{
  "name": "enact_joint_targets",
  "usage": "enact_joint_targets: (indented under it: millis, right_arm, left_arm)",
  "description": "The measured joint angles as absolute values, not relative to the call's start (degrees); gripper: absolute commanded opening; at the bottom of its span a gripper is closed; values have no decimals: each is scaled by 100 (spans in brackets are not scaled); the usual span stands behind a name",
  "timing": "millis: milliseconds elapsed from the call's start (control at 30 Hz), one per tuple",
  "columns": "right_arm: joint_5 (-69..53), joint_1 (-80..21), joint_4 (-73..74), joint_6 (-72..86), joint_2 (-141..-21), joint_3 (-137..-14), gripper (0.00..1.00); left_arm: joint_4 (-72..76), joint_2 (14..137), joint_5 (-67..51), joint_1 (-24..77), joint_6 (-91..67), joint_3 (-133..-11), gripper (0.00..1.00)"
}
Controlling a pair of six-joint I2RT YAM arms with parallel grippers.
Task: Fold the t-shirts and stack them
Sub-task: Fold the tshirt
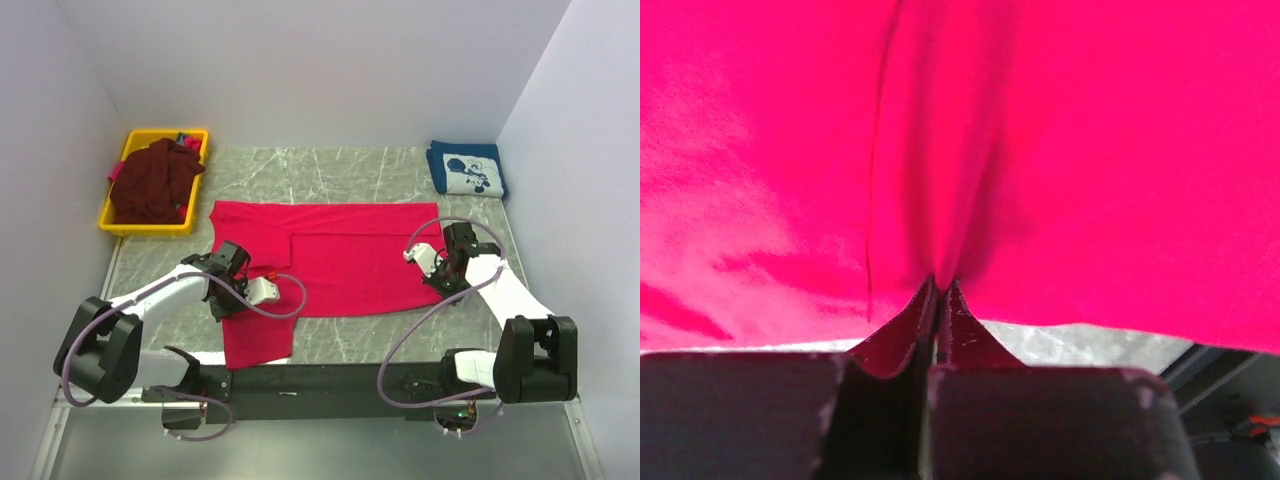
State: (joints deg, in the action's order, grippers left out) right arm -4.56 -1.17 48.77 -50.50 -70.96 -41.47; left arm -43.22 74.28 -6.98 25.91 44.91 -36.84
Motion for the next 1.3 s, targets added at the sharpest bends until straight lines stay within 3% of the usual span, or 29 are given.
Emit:
enact_joint_targets:
  millis: [200,433,1000,1300]
  right_arm:
    - [-521,-1,5006,-5159,-6783,-4123,0]
    - [-561,357,5116,-5343,-6814,-4222,0]
    - [-611,379,5019,-5387,-8827,-6377,0]
    - [-615,379,4971,-5343,-9841,-7290,0]
  left_arm:
    - [-4890,7094,-821,2534,4600,-3795,1]
    - [-5793,7290,-1378,1691,4746,-5131,1]
    - [-6073,9220,-1925,731,4757,-7478,1]
    - [-5944,10075,-1925,620,4751,-8001,1]
